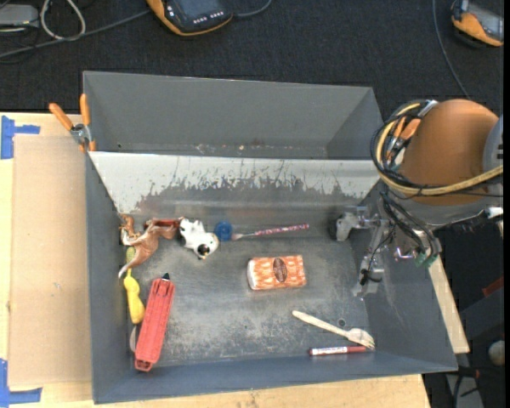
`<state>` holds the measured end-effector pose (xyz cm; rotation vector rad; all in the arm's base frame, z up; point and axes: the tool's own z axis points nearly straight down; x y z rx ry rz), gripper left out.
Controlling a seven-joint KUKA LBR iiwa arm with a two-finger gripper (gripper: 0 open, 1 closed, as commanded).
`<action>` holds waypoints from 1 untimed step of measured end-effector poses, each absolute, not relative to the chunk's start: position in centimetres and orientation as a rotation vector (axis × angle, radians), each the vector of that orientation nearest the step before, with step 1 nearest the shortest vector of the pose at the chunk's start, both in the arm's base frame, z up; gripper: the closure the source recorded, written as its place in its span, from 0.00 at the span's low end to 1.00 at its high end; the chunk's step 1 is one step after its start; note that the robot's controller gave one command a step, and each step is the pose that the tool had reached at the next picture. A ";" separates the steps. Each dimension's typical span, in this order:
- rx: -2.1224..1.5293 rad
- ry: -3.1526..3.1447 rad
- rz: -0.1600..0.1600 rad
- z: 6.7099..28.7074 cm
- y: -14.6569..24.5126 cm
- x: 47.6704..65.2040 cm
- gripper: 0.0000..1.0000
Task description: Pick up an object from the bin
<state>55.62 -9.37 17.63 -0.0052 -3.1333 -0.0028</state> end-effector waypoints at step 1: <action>-0.001 -3.142 -0.001 18.0 -9.3 55.8 0.00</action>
Offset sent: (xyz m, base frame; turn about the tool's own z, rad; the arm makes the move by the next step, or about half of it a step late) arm 0.0334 0.0726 -0.1063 0.0525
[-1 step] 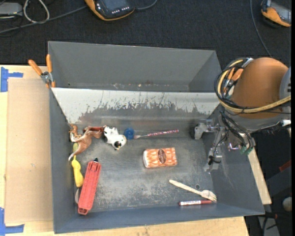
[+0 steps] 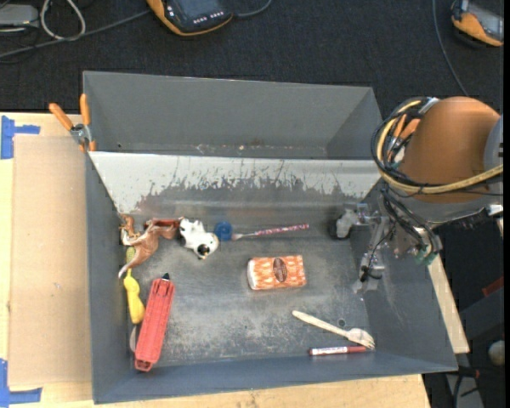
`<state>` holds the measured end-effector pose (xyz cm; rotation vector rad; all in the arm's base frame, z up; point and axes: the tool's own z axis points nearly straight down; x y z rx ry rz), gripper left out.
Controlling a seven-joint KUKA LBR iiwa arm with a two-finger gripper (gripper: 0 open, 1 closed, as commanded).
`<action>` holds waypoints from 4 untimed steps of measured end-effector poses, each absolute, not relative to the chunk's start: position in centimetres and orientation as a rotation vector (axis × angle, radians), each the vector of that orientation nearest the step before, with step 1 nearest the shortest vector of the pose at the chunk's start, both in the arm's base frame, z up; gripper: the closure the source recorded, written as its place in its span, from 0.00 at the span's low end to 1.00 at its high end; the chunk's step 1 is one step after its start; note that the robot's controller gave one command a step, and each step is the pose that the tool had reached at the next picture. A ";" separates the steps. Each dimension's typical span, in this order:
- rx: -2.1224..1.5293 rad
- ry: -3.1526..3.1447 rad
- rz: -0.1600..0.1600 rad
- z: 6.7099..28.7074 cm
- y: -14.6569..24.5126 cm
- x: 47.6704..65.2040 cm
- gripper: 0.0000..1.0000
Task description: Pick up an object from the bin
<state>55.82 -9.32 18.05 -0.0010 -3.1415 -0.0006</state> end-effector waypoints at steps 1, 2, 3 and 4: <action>-0.073 -3.142 -0.003 9.6 -3.7 58.4 0.00; 0.092 -3.148 0.004 10.9 -0.4 58.9 0.00; -0.135 -3.136 -0.005 10.2 2.1 57.1 0.00; 0.056 -3.149 0.001 6.8 1.6 57.1 0.00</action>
Offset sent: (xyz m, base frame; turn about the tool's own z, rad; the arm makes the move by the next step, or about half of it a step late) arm 0.0325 0.0941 -0.0620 -0.0730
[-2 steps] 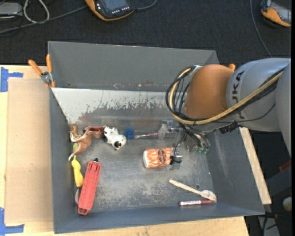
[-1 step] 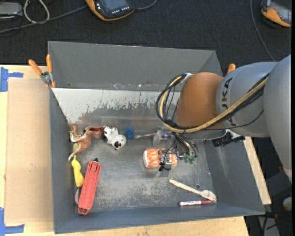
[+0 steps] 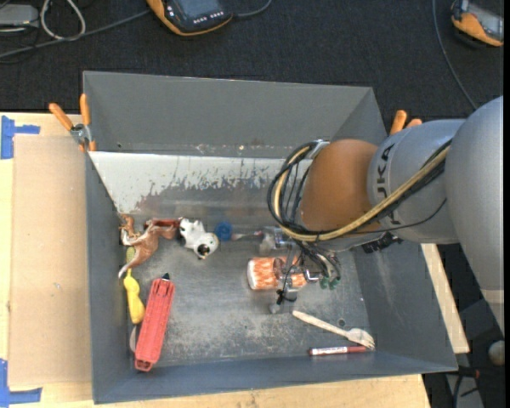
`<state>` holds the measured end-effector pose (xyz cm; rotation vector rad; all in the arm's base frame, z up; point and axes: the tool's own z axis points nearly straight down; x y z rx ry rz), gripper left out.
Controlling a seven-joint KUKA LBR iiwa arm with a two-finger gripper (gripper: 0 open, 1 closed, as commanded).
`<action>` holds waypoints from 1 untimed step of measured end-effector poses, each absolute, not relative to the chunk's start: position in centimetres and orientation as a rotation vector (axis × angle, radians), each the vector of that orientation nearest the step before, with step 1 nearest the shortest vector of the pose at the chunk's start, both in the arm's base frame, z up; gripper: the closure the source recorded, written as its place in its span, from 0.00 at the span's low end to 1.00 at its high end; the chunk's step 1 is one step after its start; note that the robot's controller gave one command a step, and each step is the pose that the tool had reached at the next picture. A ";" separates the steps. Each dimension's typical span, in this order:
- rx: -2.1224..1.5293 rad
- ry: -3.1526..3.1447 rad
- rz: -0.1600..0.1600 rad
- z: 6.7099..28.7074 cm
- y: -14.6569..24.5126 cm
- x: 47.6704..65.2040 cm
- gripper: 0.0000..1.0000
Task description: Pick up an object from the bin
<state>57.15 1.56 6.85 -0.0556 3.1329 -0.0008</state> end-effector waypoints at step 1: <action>0.278 3.133 0.005 6.9 2.0 55.4 1.00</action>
Offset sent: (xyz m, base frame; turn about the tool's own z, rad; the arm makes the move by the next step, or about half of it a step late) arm 0.0000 0.0000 0.0000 0.0000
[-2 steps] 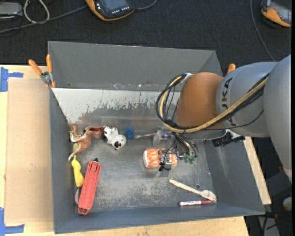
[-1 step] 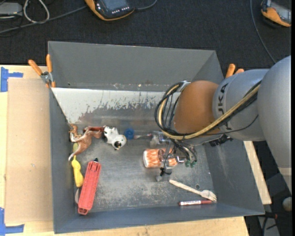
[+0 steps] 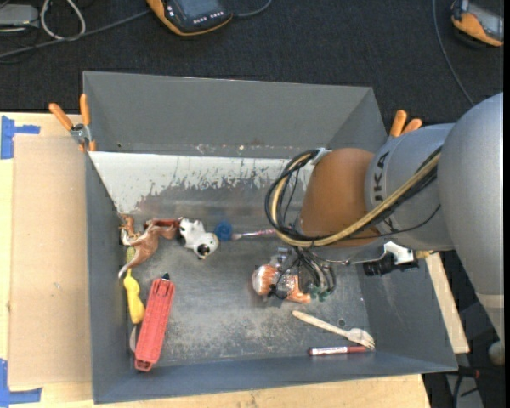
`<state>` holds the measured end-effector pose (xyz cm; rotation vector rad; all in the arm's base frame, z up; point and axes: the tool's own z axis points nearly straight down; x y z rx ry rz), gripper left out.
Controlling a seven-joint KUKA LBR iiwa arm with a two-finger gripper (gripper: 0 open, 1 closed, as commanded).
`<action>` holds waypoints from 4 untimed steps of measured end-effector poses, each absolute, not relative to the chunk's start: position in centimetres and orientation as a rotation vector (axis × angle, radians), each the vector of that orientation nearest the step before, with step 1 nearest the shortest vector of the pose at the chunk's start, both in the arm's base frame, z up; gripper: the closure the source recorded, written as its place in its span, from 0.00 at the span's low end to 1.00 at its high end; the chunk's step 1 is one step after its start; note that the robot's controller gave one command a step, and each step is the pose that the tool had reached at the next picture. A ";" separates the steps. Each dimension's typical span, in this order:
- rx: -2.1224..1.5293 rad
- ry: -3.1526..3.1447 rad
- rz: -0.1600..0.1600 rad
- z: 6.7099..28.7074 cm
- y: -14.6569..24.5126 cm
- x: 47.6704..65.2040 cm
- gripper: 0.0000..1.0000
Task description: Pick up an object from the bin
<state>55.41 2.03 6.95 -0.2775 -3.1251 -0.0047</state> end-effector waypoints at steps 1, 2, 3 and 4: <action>-0.275 -3.126 -0.004 7.0 2.0 55.4 1.00; -0.273 -3.120 -0.005 11.2 2.0 55.2 1.00; -0.272 -3.127 -0.006 13.3 2.0 55.4 1.00; -0.269 -3.120 -0.006 14.5 2.0 55.2 1.00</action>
Offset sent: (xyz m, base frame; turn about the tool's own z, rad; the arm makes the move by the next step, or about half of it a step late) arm -0.0001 0.0001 0.0674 -0.0010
